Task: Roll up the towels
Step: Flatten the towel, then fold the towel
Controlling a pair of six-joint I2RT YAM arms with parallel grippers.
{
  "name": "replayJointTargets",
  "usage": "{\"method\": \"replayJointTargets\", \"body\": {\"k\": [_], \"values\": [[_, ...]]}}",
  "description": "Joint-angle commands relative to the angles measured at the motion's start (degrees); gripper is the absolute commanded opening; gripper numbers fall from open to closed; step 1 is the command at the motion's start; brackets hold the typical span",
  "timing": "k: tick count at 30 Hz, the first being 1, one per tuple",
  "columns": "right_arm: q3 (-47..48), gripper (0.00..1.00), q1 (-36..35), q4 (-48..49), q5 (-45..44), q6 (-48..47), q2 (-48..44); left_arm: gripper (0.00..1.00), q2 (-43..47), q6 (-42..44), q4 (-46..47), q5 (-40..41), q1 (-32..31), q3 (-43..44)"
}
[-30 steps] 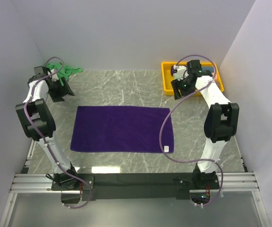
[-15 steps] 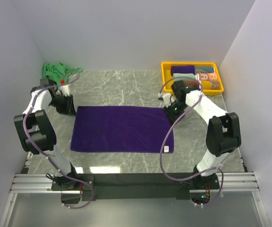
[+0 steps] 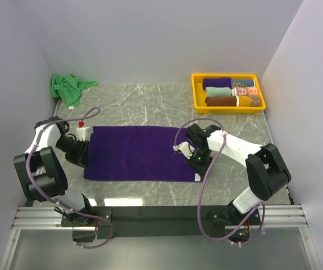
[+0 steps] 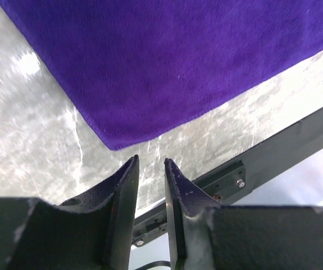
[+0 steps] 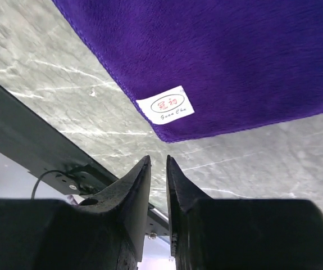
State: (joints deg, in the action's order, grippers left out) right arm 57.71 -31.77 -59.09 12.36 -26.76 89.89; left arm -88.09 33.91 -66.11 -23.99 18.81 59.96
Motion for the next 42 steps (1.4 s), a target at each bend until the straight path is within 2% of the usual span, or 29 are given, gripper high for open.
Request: {"method": "replayJointTargets", "body": {"k": [1,5,15,23,32,40,42], "values": [[-2.4,0.25,-1.7,3.8,-2.3,1.3,-2.2,0.31,0.6,1.6,-1.6,1.0,0.9,-1.3],[-5.7,0.23,-3.1,8.2,-7.4,3.4,-1.9,0.31,-0.1,0.4,-0.6,0.9,1.3,-2.0],[-9.2,0.2,-7.2,14.3,-13.7,4.7,-0.7,0.31,-2.6,0.7,0.5,0.3,1.6,-2.5],[-10.2,0.19,-9.2,15.7,-15.3,5.2,1.6,0.28,-3.7,-0.7,2.8,2.3,1.6,-4.7],[-10.4,0.19,-9.3,15.4,-18.6,5.2,3.0,0.22,-8.8,-5.9,10.8,8.5,1.7,-8.6],[-13.1,0.19,-9.3,14.7,-22.7,3.3,2.4,0.14,-7.6,-7.9,14.9,20.0,2.1,-10.7],[-13.3,0.19,-9.3,14.1,-23.1,3.2,2.2,0.13,-7.1,-7.7,14.8,20.7,2.1,-10.9]]}}
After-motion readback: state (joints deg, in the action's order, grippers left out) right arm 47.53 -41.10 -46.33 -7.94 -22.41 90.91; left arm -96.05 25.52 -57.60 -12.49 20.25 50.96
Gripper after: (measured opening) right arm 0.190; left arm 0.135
